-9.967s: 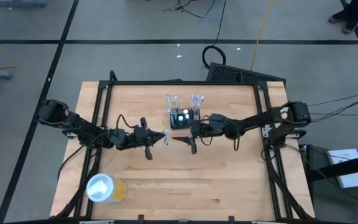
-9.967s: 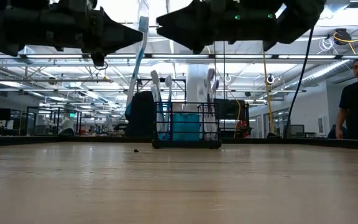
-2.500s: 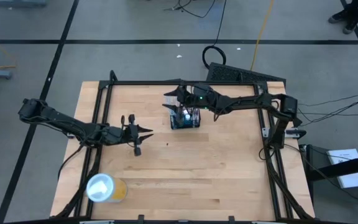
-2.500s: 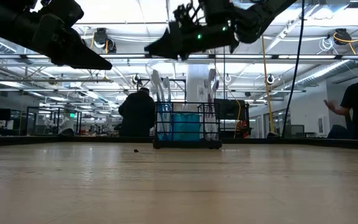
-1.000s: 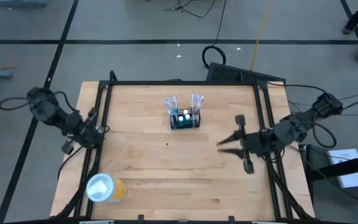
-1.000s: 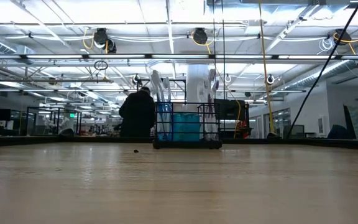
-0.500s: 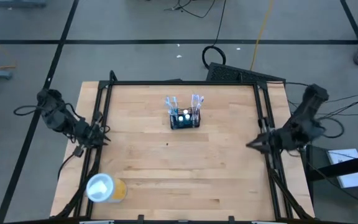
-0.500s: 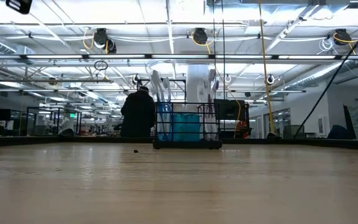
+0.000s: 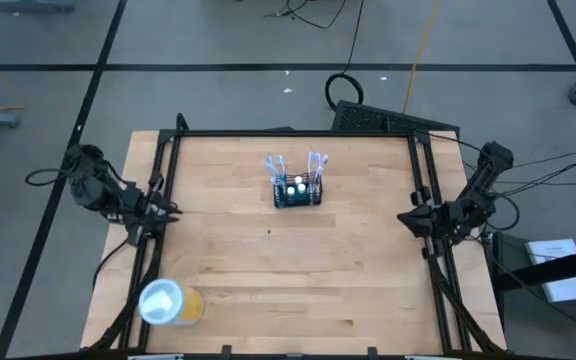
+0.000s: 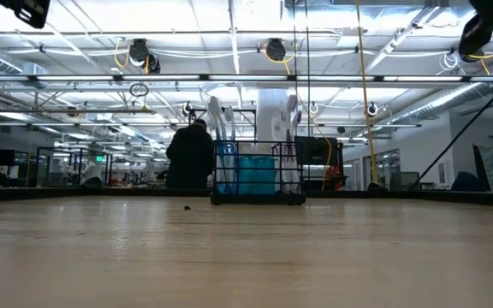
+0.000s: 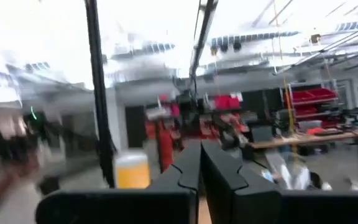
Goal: Pick & Place toothbrushing station
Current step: Return to Home Position
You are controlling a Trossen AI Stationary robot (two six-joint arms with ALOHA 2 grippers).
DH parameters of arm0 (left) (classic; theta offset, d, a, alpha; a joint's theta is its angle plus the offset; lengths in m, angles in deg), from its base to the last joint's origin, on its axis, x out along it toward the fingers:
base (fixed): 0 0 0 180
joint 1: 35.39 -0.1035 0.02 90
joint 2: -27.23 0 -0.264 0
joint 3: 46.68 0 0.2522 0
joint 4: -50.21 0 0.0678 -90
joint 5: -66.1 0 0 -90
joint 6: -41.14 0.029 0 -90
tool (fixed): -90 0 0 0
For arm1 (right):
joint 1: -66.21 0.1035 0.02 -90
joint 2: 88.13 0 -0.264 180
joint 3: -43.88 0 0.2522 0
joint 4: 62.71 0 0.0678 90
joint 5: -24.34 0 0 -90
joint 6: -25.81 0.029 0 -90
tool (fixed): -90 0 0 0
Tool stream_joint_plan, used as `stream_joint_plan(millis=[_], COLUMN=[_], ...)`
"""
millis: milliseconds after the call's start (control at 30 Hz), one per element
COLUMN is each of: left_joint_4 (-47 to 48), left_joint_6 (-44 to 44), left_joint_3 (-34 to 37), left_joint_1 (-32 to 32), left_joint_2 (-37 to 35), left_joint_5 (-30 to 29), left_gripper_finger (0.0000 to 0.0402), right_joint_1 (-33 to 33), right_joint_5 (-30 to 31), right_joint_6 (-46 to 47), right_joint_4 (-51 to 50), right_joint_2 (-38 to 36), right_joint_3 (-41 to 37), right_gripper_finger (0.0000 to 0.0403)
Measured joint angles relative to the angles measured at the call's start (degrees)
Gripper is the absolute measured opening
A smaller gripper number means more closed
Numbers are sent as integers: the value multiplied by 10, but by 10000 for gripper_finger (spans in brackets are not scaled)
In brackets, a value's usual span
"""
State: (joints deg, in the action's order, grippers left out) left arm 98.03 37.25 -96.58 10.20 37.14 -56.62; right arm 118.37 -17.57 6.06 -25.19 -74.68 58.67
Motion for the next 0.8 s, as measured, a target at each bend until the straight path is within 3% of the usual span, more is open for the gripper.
stream_joint_plan(millis=[133,367,500,600,667,800], left_joint_4=[28,65,73,10,-67,-196], left_joint_6=[-35,-60,-84,-76,-27,70], left_joint_3=[2,14,18,41,68,128], left_joint_1=[0,0,0,0,0,0], left_joint_2=[5,5,6,5,5,2], left_joint_5=[-25,-14,-22,-54,-65,-41], left_gripper_finger=[81,81,81,81,81,81], right_joint_1=[1,1,1,1,1,1], right_joint_5=[5,12,-32,-62,-93,-125], right_joint_6=[17,207,226,239,240,238], right_joint_4=[-110,-181,-227,-246,-269,-274], right_joint_2=[12,18,20,20,21,20], right_joint_3=[1,0,0,0,0,-1], right_gripper_finger=[8,5,8,8,7,8])
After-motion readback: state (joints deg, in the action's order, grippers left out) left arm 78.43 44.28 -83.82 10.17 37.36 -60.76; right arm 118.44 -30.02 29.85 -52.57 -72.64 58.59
